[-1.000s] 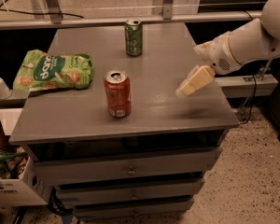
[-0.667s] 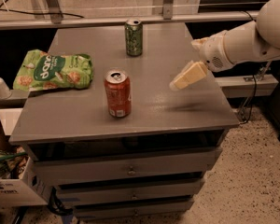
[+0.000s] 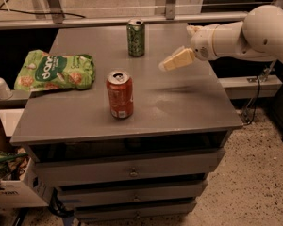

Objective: Knock green can over

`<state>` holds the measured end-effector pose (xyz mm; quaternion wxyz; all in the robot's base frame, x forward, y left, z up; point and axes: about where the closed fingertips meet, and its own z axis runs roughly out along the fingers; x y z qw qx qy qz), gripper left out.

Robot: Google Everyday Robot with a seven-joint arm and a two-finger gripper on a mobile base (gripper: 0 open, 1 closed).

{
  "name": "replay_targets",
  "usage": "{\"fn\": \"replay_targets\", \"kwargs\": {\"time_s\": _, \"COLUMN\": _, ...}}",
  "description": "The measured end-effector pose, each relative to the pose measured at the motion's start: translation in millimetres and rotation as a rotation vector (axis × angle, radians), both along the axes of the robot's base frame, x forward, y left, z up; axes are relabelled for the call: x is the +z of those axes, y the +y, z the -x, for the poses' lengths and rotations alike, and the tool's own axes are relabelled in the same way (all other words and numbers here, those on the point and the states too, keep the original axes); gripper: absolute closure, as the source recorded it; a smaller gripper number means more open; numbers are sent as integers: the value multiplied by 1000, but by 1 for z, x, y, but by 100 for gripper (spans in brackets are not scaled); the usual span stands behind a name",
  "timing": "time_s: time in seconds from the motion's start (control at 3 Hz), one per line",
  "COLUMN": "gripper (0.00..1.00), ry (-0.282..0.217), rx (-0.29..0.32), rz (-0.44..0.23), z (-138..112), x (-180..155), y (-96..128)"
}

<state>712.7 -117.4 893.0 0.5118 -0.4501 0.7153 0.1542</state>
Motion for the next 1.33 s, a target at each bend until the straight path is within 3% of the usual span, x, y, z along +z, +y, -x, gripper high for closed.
{"fn": "replay_targets", "kwargs": {"time_s": 0.67, "gripper": 0, "ry": 33, "rx": -15, "rz": -183, "z": -68, "x": -13, "y": 32}}
{"fn": "replay_targets", "kwargs": {"time_s": 1.33, "gripper": 0, "ry": 73, "rx": 16, "rz": -215, "z": -103, "x": -30, "y": 71}}
